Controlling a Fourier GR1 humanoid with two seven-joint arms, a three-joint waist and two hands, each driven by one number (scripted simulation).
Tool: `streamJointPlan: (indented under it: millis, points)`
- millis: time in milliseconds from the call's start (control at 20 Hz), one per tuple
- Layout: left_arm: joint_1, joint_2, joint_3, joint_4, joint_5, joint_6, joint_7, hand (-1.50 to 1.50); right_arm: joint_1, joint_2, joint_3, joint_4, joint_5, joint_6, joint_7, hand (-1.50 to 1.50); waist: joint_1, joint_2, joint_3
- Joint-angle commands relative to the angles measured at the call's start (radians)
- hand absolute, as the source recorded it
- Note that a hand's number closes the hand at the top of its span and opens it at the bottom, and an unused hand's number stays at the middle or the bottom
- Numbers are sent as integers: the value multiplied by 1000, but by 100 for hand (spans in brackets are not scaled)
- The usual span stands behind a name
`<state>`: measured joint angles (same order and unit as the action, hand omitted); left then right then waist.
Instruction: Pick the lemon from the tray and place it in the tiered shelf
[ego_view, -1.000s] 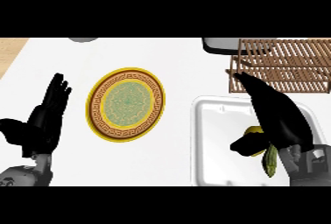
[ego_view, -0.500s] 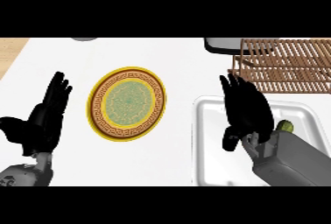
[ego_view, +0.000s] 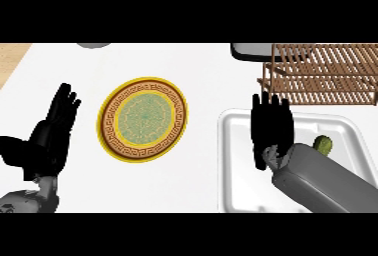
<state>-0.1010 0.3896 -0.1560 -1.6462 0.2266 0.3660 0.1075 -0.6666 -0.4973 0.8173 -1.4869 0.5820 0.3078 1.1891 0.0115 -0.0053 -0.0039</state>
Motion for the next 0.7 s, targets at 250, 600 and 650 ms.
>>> streamJointPlan:
  millis: [250,600,650]
  points:
    - [69,21,37,-23,14,-31,-9,0,46,28,-27,13,78,115,222,-150,-13,-2,3]
    - [28,1,43,-13,-4,-26,-1,0,132,63,-55,-30,145,133,206,-150,-22,0,3]
    - [41,14,53,-36,0,-31,1,0,116,39,-93,28,141,139,157,-150,-13,1,3]
